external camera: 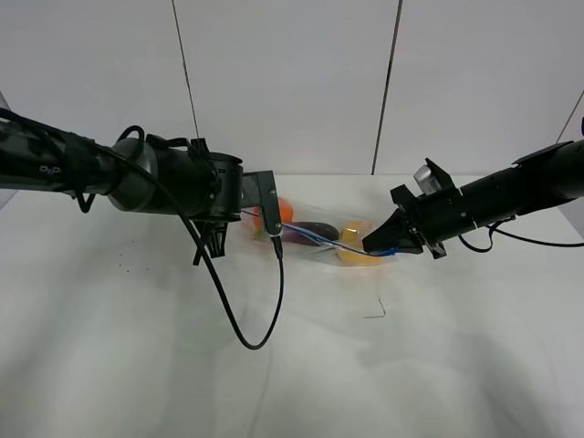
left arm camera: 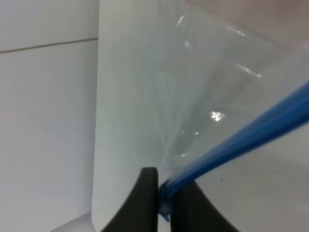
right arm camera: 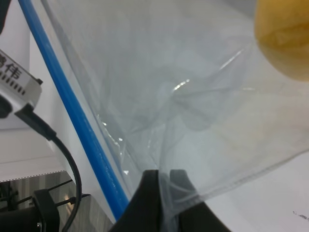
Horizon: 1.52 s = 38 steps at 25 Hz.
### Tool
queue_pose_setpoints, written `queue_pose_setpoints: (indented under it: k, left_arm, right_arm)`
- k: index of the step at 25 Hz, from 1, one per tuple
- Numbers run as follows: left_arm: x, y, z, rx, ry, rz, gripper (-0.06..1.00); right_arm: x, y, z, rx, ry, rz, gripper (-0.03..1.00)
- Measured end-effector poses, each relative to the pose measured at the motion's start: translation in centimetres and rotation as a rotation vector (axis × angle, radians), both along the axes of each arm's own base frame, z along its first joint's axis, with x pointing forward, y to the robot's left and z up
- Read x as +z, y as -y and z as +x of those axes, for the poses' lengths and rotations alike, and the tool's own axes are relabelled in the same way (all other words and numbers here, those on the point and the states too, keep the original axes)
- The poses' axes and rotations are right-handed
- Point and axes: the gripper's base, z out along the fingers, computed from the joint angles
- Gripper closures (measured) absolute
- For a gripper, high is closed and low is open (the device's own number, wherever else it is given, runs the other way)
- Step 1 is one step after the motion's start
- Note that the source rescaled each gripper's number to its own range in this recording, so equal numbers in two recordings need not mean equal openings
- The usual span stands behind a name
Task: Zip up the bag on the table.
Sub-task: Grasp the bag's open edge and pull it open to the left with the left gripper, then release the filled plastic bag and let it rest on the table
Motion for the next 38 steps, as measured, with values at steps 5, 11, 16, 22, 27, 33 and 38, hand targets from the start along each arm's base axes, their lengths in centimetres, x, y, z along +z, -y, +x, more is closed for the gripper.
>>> queue_pose_setpoints:
  k: [5, 11, 16, 22, 27, 33, 38]
  left_arm:
    - [0.0, -0.7, 0.5, 0.014, -0.003, -0.011, 0.94]
    - [-0.1, -0.9, 0.7, 0.014, -0.006, -0.025, 0.94]
    - [-0.1, -1.1, 0.8, 0.03, -0.003, -0.033, 0.87]
    - [-0.1, -2.2, 1.0, 0.13, 0.002, -0.055, 0.25]
    - [-0.1, -2.4, 1.0, 0.169, 0.009, -0.078, 0.08]
    - [-0.2, -2.5, 0.9, 0.196, -0.003, -0.085, 0.06]
    - [-0.2, -2.4, 0.8, 0.2, -0.009, -0.099, -0.03]
  right_arm:
    - [0.0, 0.0, 0.0, -0.002, -0.001, 0.004, 0.97]
    - [0.1, 0.0, 0.1, -0.008, -0.001, 0.01, 0.97]
    - [0.0, 0.0, 0.0, 0.001, -0.001, 0.001, 0.97]
    - [-0.2, 0.2, -0.2, 0.022, -0.002, -0.021, 0.97]
    - [-0.2, 0.2, -0.2, 0.024, -0.002, -0.022, 0.97]
    - [-0.2, 0.2, -0.2, 0.024, -0.002, -0.022, 0.97]
    - [-0.2, 0.2, -0.2, 0.025, -0.002, -0.021, 0.97]
